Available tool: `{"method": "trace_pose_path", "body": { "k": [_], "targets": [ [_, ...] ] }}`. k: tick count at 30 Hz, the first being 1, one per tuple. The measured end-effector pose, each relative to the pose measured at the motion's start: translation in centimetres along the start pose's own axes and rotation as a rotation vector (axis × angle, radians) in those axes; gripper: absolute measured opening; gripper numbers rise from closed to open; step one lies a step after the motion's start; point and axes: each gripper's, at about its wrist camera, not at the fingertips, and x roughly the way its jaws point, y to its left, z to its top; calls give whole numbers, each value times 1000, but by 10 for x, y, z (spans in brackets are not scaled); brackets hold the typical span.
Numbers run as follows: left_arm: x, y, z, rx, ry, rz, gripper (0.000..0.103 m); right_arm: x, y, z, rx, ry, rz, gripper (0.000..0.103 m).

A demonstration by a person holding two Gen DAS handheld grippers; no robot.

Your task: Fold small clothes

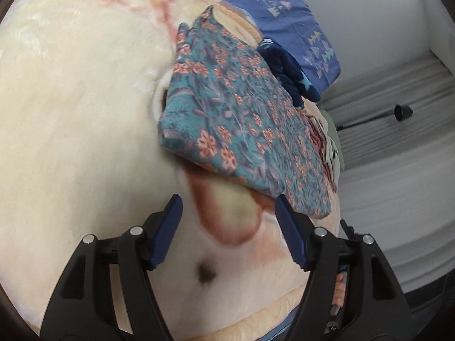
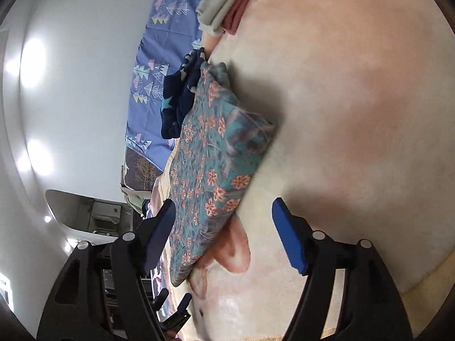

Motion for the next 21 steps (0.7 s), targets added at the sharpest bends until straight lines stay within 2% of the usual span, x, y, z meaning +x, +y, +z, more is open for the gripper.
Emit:
{"method": "trace_pose_path", "body": {
  "k": [5, 8, 12, 14, 16, 18, 19, 20, 21],
  "targets": [
    [12, 5, 14, -64, -32, -12, 68, 21, -2, 25, 18, -26, -25, 71],
    [19, 9, 29, -90, -52, -12, 68, 34, -10, 40, 61, -54, -7, 71],
    [30, 11, 43, -123, -86, -8, 66, 39, -4, 45, 41, -92, 2, 71],
    [32, 9, 46, -120, -100, 13, 59, 40, -1, 46, 16, -98, -5, 71],
    [34, 9, 46, -114, -116, 43, 33, 38, 0, 43, -9, -106, -1, 69],
    [38, 13, 46, -122, -113, 54, 24, 36, -2, 40, -32, -111, -17, 50],
    [38, 15, 47, -120, -115, 59, 20, 37, -5, 40, -30, -103, -21, 30],
    [37, 17, 46, -120, -117, 59, 19, 39, -9, 41, -24, -97, -19, 17],
    [36, 16, 45, -115, -122, 59, 17, 38, -13, 41, -17, -101, -15, 16]
  ]
}}
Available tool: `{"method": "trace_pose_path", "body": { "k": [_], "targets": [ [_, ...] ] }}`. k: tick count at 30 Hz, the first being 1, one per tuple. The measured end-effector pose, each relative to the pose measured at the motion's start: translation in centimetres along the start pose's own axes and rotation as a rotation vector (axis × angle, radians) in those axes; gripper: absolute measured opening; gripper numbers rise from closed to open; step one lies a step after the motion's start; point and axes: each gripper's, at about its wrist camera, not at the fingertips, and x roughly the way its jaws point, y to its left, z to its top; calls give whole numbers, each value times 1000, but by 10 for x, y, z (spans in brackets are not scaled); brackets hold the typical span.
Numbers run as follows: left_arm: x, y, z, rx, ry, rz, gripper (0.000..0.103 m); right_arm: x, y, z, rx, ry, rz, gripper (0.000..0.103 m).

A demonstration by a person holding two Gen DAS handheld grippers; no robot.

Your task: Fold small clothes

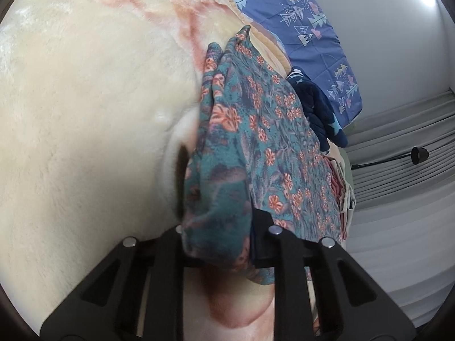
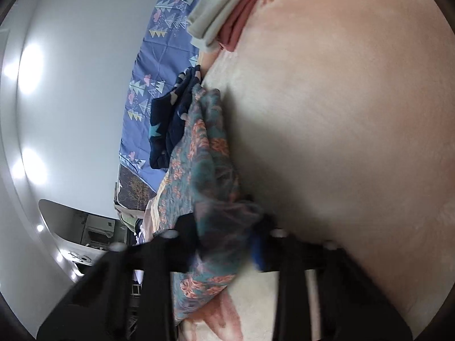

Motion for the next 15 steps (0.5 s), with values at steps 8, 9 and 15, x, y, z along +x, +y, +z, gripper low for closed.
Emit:
{"method": "trace_pose_path", "body": {
  "k": [8, 9, 15],
  "targets": [
    [-26, -18, -5, 80, -45, -23, 11, -28, 23, -10, -83, -25, 43, 12],
    [-31, -19, -7, 88, -47, -31, 11, -33, 24, -11, -86, -24, 53, 12],
    [-58, -24, -32, 128, -23, -66, 11, -74, 13, -27, -54, -17, 108, 12]
  ]
}}
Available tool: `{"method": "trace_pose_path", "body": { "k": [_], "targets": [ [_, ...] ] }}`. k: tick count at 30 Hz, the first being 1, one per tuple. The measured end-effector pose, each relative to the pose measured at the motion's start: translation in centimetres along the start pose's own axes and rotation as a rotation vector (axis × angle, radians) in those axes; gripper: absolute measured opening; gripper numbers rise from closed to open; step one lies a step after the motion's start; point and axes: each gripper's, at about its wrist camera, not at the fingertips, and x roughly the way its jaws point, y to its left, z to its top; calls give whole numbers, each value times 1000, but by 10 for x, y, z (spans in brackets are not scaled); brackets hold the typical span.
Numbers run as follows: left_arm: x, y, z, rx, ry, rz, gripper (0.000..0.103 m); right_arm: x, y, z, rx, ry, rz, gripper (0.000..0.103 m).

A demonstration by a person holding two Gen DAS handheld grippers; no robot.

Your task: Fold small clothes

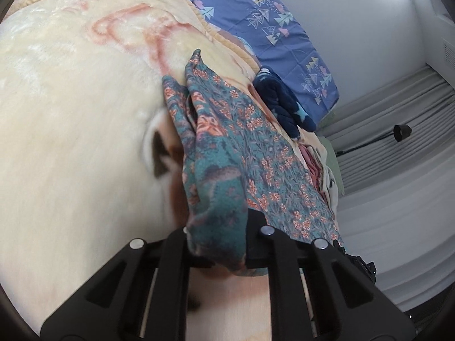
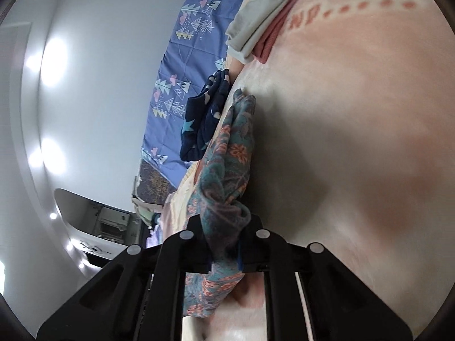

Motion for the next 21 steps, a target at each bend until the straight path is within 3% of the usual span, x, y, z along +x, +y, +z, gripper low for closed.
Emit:
{"method": "trace_pose_path", "body": {
  "k": [11, 15, 21],
  "targets": [
    [-62, 16, -90, 59, 69, -23, 11, -109, -18, -49, -32, -34, -6, 12],
    [-69, 6, -109, 130, 61, 23, 11, -118, -17, -55, -66, -54, -42, 12],
    [-63, 7, -113, 152, 69, 79, 16, -112, -23, -57, -68, -74, -93, 12]
  ]
}}
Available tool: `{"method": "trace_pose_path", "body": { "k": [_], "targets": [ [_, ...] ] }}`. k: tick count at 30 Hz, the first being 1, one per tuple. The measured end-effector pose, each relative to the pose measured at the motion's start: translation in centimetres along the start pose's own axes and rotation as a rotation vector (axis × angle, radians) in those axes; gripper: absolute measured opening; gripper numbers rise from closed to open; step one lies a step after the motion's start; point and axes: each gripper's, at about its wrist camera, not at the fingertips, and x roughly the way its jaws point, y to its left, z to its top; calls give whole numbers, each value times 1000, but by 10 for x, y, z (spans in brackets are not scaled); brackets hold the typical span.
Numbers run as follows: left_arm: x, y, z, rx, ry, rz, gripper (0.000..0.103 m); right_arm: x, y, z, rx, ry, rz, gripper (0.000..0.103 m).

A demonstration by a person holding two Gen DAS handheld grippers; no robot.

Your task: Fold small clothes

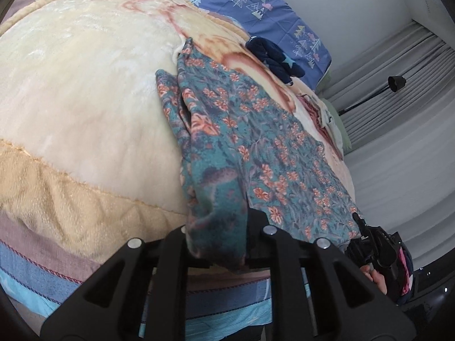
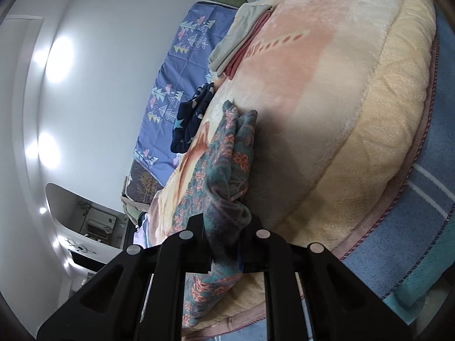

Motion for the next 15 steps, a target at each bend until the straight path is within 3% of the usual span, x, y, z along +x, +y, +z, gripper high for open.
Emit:
{"method": "trace_pose_path", "body": {
  "k": [3, 7, 15],
  "targets": [
    [1, 1, -2, 14, 13, 55, 35, 1, -5, -2, 18, 4, -6, 13],
    [-10, -7, -6, 92, -33, 180, 52, 1, -8, -4, 23, 3, -17, 13],
    [-39, -32, -2, 216, -129, 284, 59, 1, -1, -4, -6, -18, -23, 13]
  ]
}}
